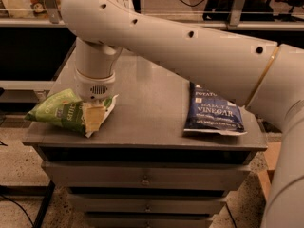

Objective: Pick green jalapeno chip bag

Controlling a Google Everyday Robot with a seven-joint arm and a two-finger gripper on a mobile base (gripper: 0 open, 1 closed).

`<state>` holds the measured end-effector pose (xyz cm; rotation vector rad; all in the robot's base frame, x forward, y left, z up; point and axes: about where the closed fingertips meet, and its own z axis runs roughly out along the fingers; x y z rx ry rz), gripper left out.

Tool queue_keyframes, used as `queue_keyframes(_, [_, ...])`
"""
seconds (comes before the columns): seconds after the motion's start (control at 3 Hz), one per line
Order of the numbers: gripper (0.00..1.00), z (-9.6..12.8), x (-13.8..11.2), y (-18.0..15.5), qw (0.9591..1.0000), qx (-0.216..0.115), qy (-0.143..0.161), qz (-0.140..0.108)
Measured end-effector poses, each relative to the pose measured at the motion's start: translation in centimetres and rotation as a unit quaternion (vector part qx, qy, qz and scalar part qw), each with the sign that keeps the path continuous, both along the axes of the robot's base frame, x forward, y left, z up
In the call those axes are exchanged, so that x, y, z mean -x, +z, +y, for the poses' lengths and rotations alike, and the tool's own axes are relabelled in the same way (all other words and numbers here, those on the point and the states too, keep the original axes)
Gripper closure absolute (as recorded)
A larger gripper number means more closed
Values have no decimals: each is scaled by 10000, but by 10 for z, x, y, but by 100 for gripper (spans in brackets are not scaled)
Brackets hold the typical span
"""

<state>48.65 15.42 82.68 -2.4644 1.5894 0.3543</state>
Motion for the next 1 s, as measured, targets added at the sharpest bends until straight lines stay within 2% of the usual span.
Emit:
queue_keyframes(0.33, [100,-12,-1,36,9993,-321,34,-182])
queue_keyframes(0.67, [100,-28,-4,90,9963,-668,33,-538])
queue_keyframes(1.0, [100,-28,-4,90,9963,-669,34,-538])
